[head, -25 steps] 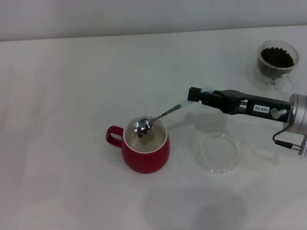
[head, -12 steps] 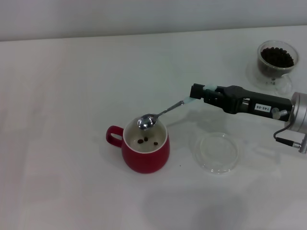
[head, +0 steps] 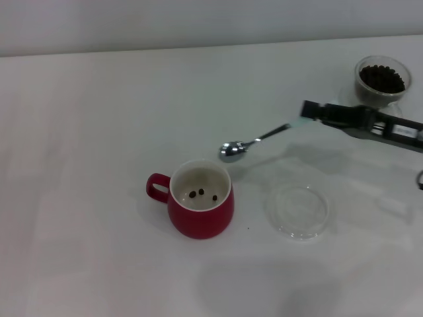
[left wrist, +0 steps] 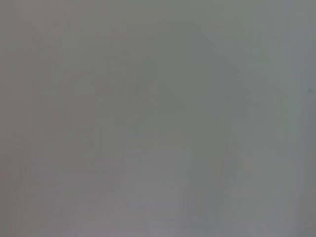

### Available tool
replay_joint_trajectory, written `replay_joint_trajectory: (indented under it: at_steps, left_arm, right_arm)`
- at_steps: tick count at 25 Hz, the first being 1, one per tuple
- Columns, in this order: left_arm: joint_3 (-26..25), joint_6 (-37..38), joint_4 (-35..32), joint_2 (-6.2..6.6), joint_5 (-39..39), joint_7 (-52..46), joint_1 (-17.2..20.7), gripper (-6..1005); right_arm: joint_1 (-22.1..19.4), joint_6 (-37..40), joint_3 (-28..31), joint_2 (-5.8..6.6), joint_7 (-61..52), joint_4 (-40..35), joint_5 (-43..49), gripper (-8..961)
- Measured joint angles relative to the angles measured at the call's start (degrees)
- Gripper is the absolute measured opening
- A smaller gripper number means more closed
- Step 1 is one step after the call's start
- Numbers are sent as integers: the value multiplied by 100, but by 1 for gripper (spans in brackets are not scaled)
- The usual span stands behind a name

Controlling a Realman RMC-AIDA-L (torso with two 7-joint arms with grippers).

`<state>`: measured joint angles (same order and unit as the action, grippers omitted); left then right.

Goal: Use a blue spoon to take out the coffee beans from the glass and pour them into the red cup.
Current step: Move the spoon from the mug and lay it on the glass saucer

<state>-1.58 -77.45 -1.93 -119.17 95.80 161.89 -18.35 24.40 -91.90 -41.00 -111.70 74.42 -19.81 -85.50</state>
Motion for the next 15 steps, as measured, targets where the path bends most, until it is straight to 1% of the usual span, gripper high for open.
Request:
replay_joint_trajectory:
  at_steps: [4,7,10,15]
  left_arm:
    - [0,2,0,-1,0,0,-18,872]
    - [0,-1,0,-1,-1,0,-20,873]
    - [0,-24,0,-1,-7,0,-24,873]
    - [0,-55,0,2,-9,0,-57,873]
  right_arm:
    - [-229,-103,8,187,-194,-60,-2,191]
    - [-459,-92,10,284,-155,-224,14,191]
    - [-634,-65,12,324,9,-376,29,192]
    - [-780,-94,-21,349,357,-409,62,192]
